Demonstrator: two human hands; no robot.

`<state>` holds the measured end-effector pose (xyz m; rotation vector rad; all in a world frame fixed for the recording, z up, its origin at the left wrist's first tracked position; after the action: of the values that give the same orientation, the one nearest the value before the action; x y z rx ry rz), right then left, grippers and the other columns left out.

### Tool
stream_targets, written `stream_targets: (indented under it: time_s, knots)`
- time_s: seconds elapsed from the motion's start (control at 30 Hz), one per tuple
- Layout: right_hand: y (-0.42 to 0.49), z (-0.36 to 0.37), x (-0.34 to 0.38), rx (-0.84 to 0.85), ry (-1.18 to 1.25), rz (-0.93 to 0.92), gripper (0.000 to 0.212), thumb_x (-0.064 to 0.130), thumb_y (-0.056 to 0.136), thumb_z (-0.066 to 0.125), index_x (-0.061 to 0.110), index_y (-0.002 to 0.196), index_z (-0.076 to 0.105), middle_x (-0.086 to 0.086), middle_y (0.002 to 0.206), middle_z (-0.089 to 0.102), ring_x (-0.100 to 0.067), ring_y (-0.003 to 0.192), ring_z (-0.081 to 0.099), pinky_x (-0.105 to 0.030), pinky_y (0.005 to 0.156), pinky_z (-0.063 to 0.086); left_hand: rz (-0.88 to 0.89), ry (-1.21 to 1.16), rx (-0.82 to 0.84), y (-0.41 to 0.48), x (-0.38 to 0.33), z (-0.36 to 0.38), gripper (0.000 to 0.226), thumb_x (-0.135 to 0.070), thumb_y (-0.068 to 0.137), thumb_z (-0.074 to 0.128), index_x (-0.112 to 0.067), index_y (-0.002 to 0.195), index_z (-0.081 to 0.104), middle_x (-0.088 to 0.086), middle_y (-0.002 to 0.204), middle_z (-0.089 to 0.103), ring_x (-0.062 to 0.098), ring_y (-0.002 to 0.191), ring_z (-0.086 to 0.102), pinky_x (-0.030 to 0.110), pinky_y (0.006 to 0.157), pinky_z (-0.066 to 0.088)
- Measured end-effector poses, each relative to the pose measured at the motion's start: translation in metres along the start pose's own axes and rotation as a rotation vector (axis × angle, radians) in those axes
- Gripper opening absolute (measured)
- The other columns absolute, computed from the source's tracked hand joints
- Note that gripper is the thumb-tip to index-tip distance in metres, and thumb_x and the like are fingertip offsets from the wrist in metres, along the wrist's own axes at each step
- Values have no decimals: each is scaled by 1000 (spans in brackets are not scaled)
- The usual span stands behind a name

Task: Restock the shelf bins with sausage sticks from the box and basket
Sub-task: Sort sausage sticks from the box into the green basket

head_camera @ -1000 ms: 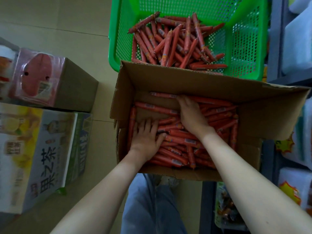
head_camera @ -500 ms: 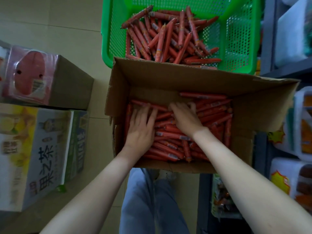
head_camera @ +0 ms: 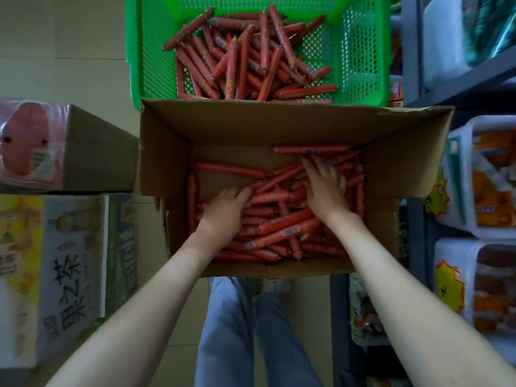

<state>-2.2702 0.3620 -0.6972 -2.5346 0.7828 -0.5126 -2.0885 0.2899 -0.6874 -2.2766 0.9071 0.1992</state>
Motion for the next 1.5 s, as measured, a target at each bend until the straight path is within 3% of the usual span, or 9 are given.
stream_targets:
  time_s: [0.23, 0.4, 0.6, 0.77, 0.87, 1.1, 1.2, 1.3, 1.5]
  knots:
    - [8, 6, 12, 67, -34, -97, 33, 26, 95, 48, 20, 128, 51, -3, 133, 47, -26, 127, 32, -36, 98, 20, -244, -282, -210, -11, 7, -23, 34, -47, 90, 54, -18, 103, 43, 2, 91, 54, 21, 81, 53, 30, 66, 38]
    - [-39, -2, 30, 12, 330, -186, 27, 17, 95, 51, 6, 119, 57, -11, 120, 53, -30, 118, 41, -35, 100, 28, 14, -232, -327, -8, -11, -38, 22, -16, 90, 50, -4, 108, 56, 15, 108, 56, 34, 103, 51, 37, 83, 40]
    - [-61, 0, 22, 68, 242, -166, 28, 16, 96, 47, 7, 120, 58, -10, 115, 55, -28, 116, 42, -35, 95, 26, 271, 2, -497, -34, -37, -43, 20, -12, 80, 49, -3, 93, 60, 20, 99, 53, 32, 92, 41, 41, 77, 47]
    - [-71, -21, 35, -69, 315, -385, 35, 20, 89, 42, -1, 100, 68, -14, 91, 64, -33, 88, 57, -22, 81, 32, 554, 93, -288, -29, -55, -25, 22, -10, 78, 55, -11, 100, 50, 16, 95, 62, 35, 86, 59, 42, 79, 47]
    - [-63, -15, 21, -10, 387, -308, 22, 10, 88, 53, 5, 104, 68, -6, 100, 63, -24, 101, 53, -19, 86, 30, 462, 57, -158, -24, -54, -19, 42, -1, 74, 66, -10, 109, 45, 16, 93, 58, 35, 81, 58, 36, 67, 44]
    - [-40, -13, -47, -221, 236, 250, 55, 28, 92, 52, 15, 142, 33, -11, 146, 31, -30, 135, 26, -45, 112, 18, -244, -555, -46, -15, 22, 7, 42, -15, 91, 59, -10, 131, 47, 14, 128, 49, 29, 119, 47, 24, 94, 33]
    - [-56, -11, -43, -345, 312, 216, 81, 10, 82, 63, 17, 148, 17, -13, 153, 12, -30, 141, 13, -50, 116, 17, -418, -1100, 27, -25, 32, 16, 36, -6, 90, 59, -18, 122, 49, 12, 101, 60, 20, 74, 65, 28, 63, 55]
    - [-76, -6, -55, -467, 480, 322, 87, -1, 80, 61, 17, 149, 12, -13, 155, 8, -29, 142, 9, -48, 116, 16, -471, -1371, 80, -33, 29, 15, 24, -6, 93, 54, -14, 114, 46, 11, 78, 61, 11, 38, 50, 19, 35, 39]
    - [-80, 40, -79, 6, 274, 636, 53, 29, 91, 56, 12, 139, 40, -21, 141, 36, -37, 128, 31, -42, 108, 29, -380, -1430, 160, -36, 18, 11, 14, -7, 92, 57, -12, 105, 54, 3, 61, 56, 10, 38, 40, 18, 35, 31]
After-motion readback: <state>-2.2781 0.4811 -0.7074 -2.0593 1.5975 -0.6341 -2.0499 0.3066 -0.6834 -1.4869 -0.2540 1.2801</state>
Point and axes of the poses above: each hand's wrist, its own y-axis towards the middle knuckle, its own z-axis out of the palm, x = y × z, the point moved 7 cm from there along y, towards the middle knuckle
